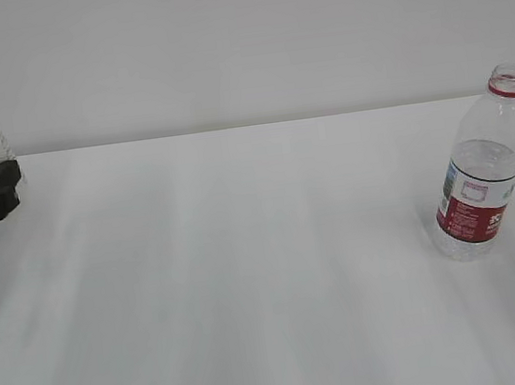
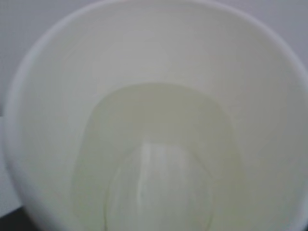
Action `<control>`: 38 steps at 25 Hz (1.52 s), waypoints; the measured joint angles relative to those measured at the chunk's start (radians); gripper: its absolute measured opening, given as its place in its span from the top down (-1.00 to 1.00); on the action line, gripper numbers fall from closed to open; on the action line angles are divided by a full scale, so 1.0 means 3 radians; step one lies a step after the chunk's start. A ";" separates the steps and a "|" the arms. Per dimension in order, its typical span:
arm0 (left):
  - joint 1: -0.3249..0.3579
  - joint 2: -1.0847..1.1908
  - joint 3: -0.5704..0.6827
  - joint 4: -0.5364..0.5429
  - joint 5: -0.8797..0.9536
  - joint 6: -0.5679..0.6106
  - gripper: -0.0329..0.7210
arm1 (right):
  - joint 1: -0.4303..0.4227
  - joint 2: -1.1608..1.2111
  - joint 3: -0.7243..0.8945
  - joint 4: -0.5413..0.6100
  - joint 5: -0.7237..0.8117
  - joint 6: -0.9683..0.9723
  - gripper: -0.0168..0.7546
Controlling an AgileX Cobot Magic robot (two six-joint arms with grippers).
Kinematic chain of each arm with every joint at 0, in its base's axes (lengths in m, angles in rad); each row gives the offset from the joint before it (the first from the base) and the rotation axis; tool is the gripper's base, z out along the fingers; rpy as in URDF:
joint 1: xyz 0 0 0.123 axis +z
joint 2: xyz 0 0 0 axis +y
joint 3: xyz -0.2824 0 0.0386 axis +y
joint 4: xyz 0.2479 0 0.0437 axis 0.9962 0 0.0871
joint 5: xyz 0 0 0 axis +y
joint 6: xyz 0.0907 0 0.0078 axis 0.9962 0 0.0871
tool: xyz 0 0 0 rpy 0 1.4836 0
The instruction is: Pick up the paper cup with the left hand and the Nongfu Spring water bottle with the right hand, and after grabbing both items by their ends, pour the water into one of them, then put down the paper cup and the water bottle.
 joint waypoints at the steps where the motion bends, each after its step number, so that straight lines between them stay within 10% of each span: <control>1: 0.0000 0.0026 0.0000 -0.0008 -0.0037 0.0002 -0.40 | 0.0000 0.0000 0.0000 0.0000 0.0000 0.0000 -0.57; 38: 0.0000 0.0514 0.0000 -0.0193 -0.0553 0.0018 -0.40 | 0.0000 0.0000 0.0000 -0.0007 0.0000 -0.0008 -0.57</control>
